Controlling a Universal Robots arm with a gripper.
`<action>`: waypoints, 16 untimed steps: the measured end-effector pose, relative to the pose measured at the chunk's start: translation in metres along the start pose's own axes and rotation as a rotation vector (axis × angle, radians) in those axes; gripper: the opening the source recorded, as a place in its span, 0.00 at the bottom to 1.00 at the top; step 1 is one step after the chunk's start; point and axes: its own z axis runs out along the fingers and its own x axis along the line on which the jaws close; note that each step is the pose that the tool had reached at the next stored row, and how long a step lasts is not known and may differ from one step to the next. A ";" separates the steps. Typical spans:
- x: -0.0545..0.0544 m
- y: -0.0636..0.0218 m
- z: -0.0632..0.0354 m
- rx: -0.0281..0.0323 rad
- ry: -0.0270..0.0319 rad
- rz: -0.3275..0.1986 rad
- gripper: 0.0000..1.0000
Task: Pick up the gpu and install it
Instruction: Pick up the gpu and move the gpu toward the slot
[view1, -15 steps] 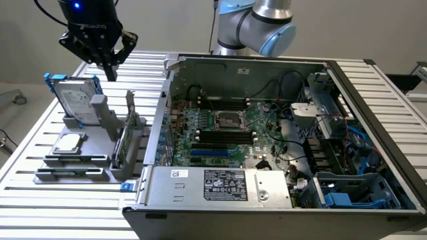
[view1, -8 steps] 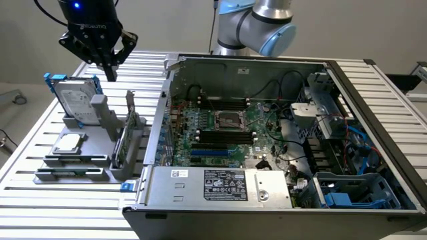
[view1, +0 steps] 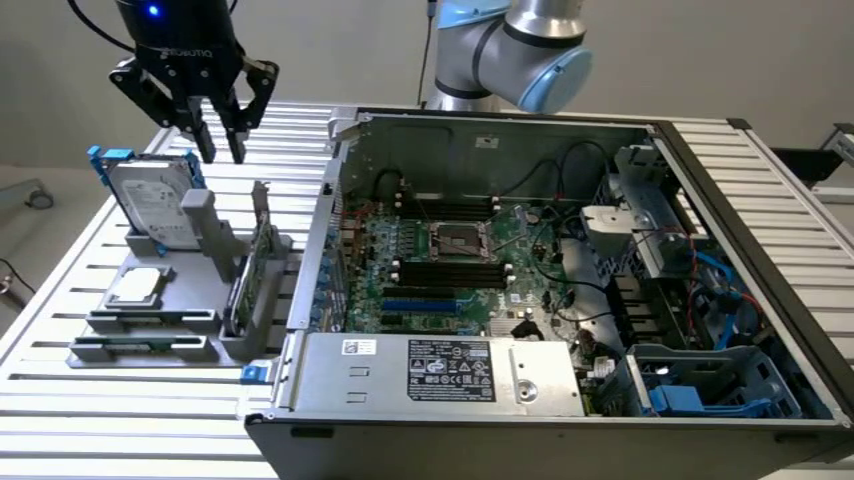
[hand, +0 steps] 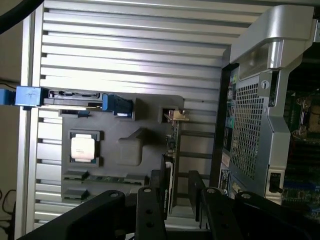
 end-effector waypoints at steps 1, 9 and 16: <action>0.000 0.0000 0.0000 0.0000 0.0000 0.000 0.36; 0.004 -0.0065 0.0127 0.0001 -0.0001 0.000 0.36; 0.007 -0.0190 0.0252 0.0001 -0.0001 0.000 0.36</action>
